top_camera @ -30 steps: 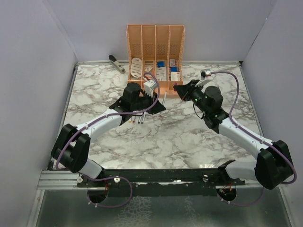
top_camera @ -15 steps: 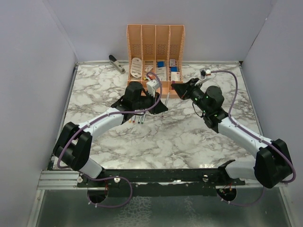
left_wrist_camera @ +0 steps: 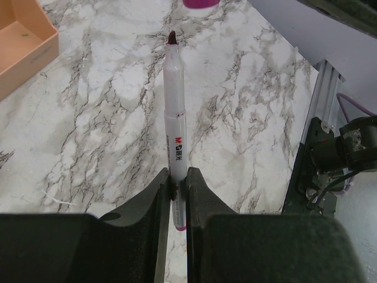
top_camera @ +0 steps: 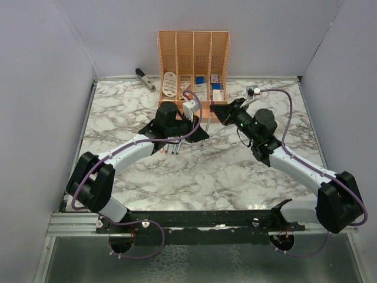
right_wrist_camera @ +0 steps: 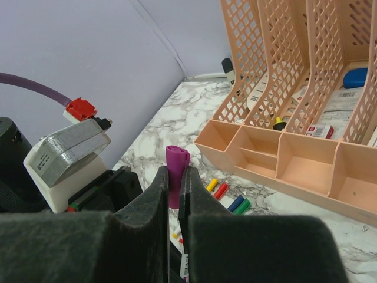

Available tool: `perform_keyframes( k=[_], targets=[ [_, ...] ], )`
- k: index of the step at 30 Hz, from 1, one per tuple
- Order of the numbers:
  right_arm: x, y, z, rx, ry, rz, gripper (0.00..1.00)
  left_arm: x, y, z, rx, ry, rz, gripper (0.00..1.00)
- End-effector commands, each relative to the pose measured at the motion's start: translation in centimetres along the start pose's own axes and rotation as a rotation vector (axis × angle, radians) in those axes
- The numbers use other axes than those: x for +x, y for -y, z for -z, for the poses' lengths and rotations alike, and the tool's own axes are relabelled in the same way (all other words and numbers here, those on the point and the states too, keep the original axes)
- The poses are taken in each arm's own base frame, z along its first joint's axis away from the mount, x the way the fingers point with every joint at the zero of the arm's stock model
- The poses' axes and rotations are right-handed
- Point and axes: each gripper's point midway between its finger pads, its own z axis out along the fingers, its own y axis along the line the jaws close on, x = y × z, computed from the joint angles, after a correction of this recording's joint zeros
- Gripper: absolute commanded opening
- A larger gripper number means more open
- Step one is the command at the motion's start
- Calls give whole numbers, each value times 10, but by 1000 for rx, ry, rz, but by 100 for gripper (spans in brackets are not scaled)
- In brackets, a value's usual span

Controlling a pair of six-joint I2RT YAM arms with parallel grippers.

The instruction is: Insert the pens into the pen caps

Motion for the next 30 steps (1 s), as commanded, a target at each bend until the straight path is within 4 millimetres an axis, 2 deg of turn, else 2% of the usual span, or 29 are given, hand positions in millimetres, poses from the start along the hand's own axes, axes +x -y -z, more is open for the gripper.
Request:
perform_keyframes(
  k=[1,9,14,24,30],
  targets=[
    [5,-5,0,-30,1,9,1,-10,13,0,53,9,-44,0],
    [5,-1,1,-14,24,37,1,-14,24,2,114,22,-73,0],
    [-6,1,3,-2,76,66,1,-16,29,3,140,24,-69,0],
    [-31,-11,12,-38,176,101,1,-15,30,4,137,15,-49,0],
    [-26,-12,18,-47,164,98,1,-17,28,5,129,26,-33,0]
  ],
)
